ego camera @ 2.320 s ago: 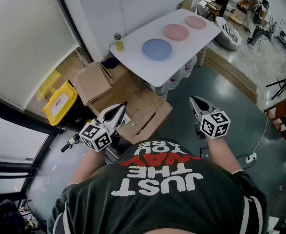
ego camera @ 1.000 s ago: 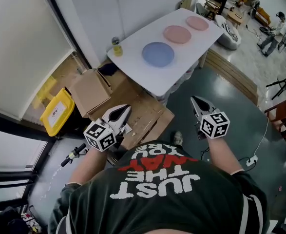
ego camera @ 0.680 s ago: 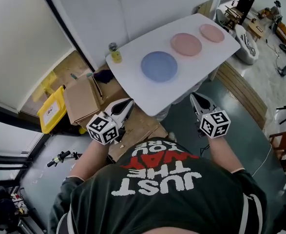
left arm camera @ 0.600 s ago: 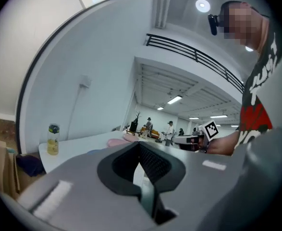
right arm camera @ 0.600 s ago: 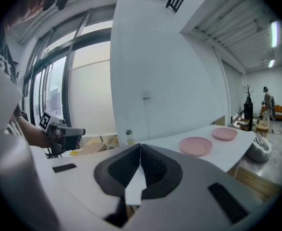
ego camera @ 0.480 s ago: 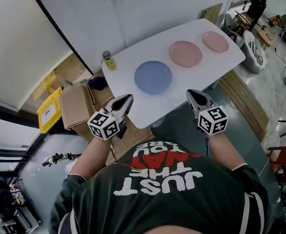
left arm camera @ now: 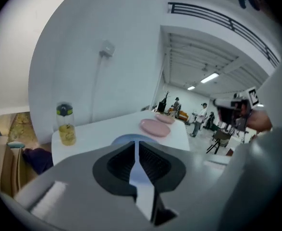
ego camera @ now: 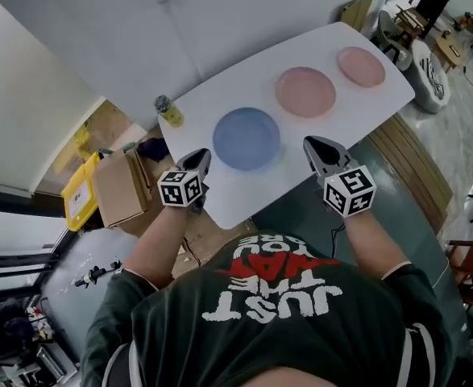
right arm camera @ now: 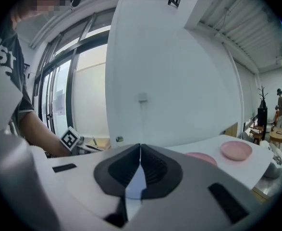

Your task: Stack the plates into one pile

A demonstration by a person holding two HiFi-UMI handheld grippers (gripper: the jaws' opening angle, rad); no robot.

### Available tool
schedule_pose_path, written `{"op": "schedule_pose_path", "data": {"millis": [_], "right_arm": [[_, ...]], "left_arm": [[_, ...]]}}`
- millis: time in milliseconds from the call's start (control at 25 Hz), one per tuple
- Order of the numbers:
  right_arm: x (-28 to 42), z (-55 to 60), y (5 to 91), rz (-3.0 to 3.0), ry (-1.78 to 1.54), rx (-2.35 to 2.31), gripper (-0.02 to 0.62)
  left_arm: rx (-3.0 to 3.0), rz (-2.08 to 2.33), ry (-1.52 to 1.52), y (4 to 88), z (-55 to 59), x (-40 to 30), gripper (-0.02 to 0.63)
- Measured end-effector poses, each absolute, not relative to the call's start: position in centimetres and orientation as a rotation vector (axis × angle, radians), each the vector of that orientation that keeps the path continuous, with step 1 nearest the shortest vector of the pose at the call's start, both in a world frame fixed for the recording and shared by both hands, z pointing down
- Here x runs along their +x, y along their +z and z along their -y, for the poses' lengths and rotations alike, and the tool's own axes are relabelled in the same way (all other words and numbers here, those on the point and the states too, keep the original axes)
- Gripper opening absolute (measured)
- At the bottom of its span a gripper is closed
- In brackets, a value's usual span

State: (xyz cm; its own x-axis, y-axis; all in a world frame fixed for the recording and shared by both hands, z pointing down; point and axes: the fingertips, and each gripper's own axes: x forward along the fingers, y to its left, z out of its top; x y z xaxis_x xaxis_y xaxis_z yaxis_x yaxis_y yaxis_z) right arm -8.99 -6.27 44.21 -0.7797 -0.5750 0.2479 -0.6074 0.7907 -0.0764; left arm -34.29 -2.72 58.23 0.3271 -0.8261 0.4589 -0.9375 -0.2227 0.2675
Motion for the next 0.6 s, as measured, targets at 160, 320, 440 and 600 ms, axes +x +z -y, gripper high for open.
{"op": "schedule_pose_path", "data": {"millis": [160,320,440,600], "right_arm": [[-8.7,5.5,44.7,2.716,0.185,0.973,0.006],[-8.4,4.3,46.2,2.654,0.18,0.999,0.008],[-8.7,3.6,47.5,2.623,0.2,1.007,0.006],[-8.9,2.5,48.3,2.587,0.19,1.014,0.006]], "left_arm": [[1.865,1.452,0.395,67.2,3.6,-35.7,0.047],[1.664,1.317,0.254,71.1,5.1,-33.9,0.157],[1.602,1.269,0.311,73.7,5.4,-33.0,0.16],[1.511,1.239,0.224,74.9,5.7,-32.4,0.11]]}}
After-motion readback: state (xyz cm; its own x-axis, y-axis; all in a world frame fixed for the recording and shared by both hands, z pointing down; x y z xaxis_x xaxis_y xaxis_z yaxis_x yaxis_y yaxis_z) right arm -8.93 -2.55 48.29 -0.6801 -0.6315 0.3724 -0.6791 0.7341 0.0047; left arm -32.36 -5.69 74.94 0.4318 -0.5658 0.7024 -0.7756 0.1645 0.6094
